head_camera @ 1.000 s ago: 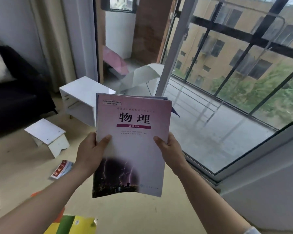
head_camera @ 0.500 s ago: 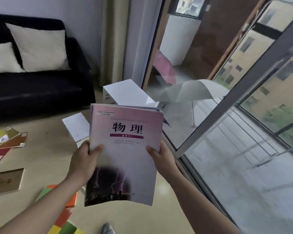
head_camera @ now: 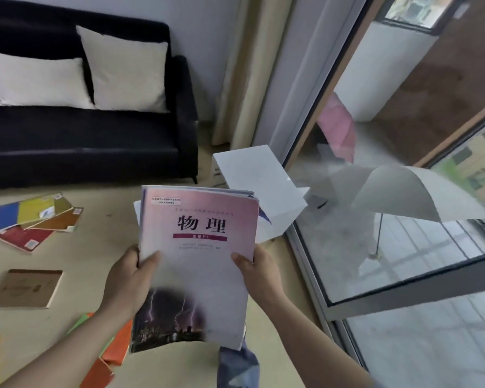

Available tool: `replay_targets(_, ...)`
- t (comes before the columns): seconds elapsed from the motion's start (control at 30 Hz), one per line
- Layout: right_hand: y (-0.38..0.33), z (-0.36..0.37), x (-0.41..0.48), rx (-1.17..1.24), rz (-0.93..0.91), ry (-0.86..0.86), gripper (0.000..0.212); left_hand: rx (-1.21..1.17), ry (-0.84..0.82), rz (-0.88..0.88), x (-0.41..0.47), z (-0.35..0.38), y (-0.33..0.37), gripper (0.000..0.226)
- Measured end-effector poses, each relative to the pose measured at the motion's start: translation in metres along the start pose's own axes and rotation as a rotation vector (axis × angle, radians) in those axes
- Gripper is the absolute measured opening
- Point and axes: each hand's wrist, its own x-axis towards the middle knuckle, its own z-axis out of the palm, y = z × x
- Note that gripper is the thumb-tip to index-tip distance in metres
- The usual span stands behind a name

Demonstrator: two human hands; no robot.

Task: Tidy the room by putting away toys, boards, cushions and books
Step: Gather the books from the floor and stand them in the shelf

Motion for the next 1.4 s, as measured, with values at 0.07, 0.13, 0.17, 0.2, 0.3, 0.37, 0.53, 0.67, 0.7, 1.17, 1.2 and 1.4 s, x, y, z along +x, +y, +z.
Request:
replay_targets(0.07,0.000,-0.002,0.046,-0.057,-0.015,-0.032,0.021,0.023,0.051,-0.009,0.030,0.018,0.002,0.044)
replay_targets(0.13,0.003,-0.003,0.091,-0.104,-0.026,-0.036,0.024,0.058,0.092,0.008,0.062,0.040,0.002,0.044)
replay_targets(0.17,0.007,-0.002,0.121,-0.112,-0.026,-0.055,0.023,0.069,0.133,0.000,0.082,0.055,-0.001,0.042)
replay_targets(0.2,0.010,0.000,0.142,-0.119,-0.029,-0.059,0.022,0.077,0.163,0.002,0.097,0.066,-0.004,0.040)
replay_targets(0.3,0.025,0.016,0.207,-0.139,-0.035,-0.074,0.018,0.107,0.214,-0.049,0.147,0.098,-0.026,0.031)
replay_targets(0.37,0.037,0.033,0.243,-0.149,-0.028,-0.075,0.017,0.134,0.242,-0.069,0.178,0.114,-0.046,0.037)
replay_targets(0.53,0.091,0.103,0.330,-0.122,-0.016,-0.083,0.018,0.155,0.284,-0.101,0.259,0.153,-0.125,0.030)
replay_targets(0.67,0.154,0.166,0.401,-0.104,0.007,-0.038,0.018,0.155,0.298,-0.115,0.320,0.199,-0.200,0.041)
replay_targets(0.7,0.170,0.180,0.419,-0.093,-0.006,-0.022,0.018,0.146,0.299,-0.114,0.334,0.212,-0.219,0.043)
replay_targets(1.17,0.315,0.267,0.616,0.090,-0.243,0.263,0.026,-0.164,0.300,0.202,0.481,0.359,-0.360,0.016)
replay_targets(1.2,0.317,0.264,0.620,0.096,-0.237,0.280,0.028,-0.175,0.291,0.210,0.484,0.363,-0.360,0.016)
replay_targets(1.4,0.325,0.257,0.637,0.121,-0.166,0.352,0.029,-0.195,0.216,0.178,0.500,0.382,-0.352,0.021)
